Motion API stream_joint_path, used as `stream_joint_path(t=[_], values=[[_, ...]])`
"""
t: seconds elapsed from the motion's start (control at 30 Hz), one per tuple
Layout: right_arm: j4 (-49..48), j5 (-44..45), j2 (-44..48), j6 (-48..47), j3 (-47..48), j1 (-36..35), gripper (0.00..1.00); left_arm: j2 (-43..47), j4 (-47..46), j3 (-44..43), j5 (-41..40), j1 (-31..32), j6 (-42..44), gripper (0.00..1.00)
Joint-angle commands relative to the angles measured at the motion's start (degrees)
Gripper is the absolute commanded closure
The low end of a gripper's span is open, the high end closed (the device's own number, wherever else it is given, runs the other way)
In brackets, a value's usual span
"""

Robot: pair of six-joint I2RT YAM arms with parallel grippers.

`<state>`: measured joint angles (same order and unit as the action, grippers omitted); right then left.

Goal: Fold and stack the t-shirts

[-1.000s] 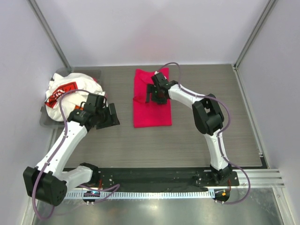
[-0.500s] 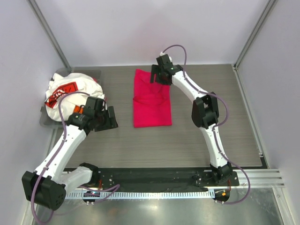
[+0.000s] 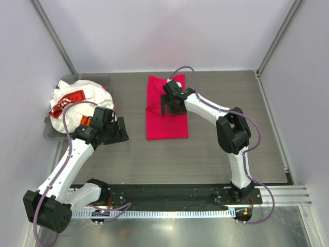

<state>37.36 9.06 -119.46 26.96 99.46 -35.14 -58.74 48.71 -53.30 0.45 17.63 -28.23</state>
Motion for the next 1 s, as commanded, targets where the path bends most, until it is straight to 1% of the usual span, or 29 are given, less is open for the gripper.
stream_joint_path(t=[0.0, 0.5, 0.67, 0.83, 0.93, 0.97], values=[[-3.3, 1.3, 2.4, 1.2, -1.5, -0.7, 0.2, 1.2, -1.1, 0.1, -1.6, 0.0, 0.0, 0.37], [-3.4, 2.8, -7.0, -0.3, 4.5, -0.5, 0.18, 1.9, -1.2, 0.2, -2.0, 0.0, -0.2, 0.37], [-3.4, 3.5, -9.0, -0.2, 7.2, 1.1, 0.18, 1.8, -1.2, 0.2, -2.0, -0.1, -0.2, 0.37], [-3.0, 3.2, -11.8, -0.2, 13.8, 4.7, 0.18, 2.0, -1.3, 0.4, -1.9, -0.1, -0.2, 0.37], [-2.5, 4.7, -14.7, -0.1, 20.1, 6.7, 0.17, 1.9, -1.4, 0.5, -1.9, 0.0, -0.3, 0.37], [-2.2, 4.7, -15.6, 0.8, 23.6, 8.4, 0.17, 1.8, -1.4, 0.5, -1.9, -0.1, -0.3, 0.37]])
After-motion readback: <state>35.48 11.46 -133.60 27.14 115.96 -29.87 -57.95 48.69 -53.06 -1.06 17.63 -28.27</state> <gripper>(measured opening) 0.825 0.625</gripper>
